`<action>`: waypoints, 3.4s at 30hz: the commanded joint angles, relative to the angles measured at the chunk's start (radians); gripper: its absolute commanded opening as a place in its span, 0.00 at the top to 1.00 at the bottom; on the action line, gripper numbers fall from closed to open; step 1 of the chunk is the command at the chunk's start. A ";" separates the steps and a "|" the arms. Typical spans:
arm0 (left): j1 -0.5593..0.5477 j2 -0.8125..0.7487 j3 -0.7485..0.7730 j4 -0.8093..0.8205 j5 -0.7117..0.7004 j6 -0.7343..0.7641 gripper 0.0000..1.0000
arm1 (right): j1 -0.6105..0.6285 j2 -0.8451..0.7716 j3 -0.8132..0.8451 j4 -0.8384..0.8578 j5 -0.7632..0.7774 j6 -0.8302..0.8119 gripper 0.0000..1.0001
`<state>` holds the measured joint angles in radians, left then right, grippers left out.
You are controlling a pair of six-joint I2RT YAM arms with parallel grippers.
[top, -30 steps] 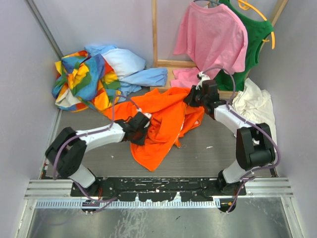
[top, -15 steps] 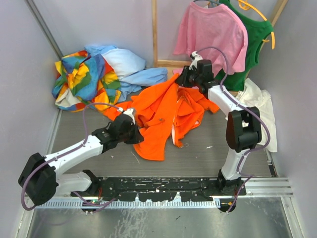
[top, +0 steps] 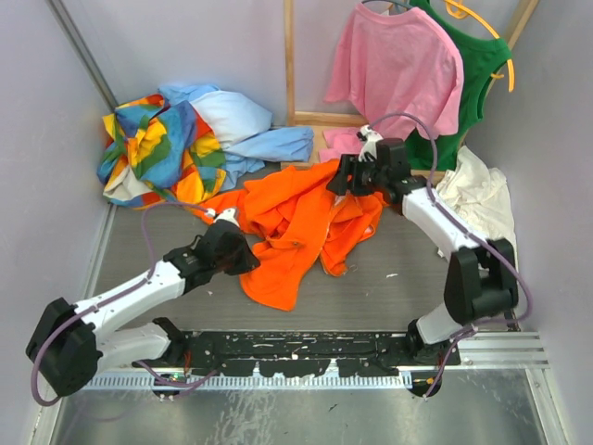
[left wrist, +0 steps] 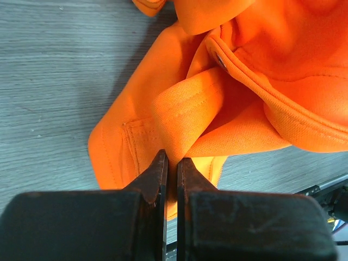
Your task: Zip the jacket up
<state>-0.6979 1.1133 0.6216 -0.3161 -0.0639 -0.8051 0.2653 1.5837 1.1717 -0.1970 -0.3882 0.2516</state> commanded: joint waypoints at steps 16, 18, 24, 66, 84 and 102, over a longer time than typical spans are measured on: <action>0.097 -0.076 0.268 -0.161 -0.098 0.099 1.00 | 0.084 -0.242 -0.349 -0.019 0.205 0.019 0.17; 0.105 -0.051 0.289 -0.157 -0.079 0.100 1.00 | 0.123 -0.222 -0.383 0.001 0.218 0.043 0.17; 0.123 -0.007 0.343 -0.148 -0.070 0.106 1.00 | 0.149 -0.197 -0.489 0.074 0.279 0.143 0.18; 0.434 0.062 0.584 -0.306 0.415 0.146 1.00 | 0.179 -0.280 0.010 -0.275 0.316 0.091 0.98; 0.192 -0.126 0.059 0.058 0.384 -0.163 1.00 | 0.297 -0.316 -0.298 -0.109 0.275 0.215 0.92; 0.151 -0.195 0.113 -0.212 0.181 0.052 0.32 | 0.226 -0.409 -0.255 -0.207 0.380 0.086 0.51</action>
<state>-0.5423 0.9798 0.6235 -0.4519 0.1867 -0.8715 0.5678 1.2526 0.7860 -0.4183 -0.0399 0.4103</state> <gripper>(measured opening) 0.673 0.460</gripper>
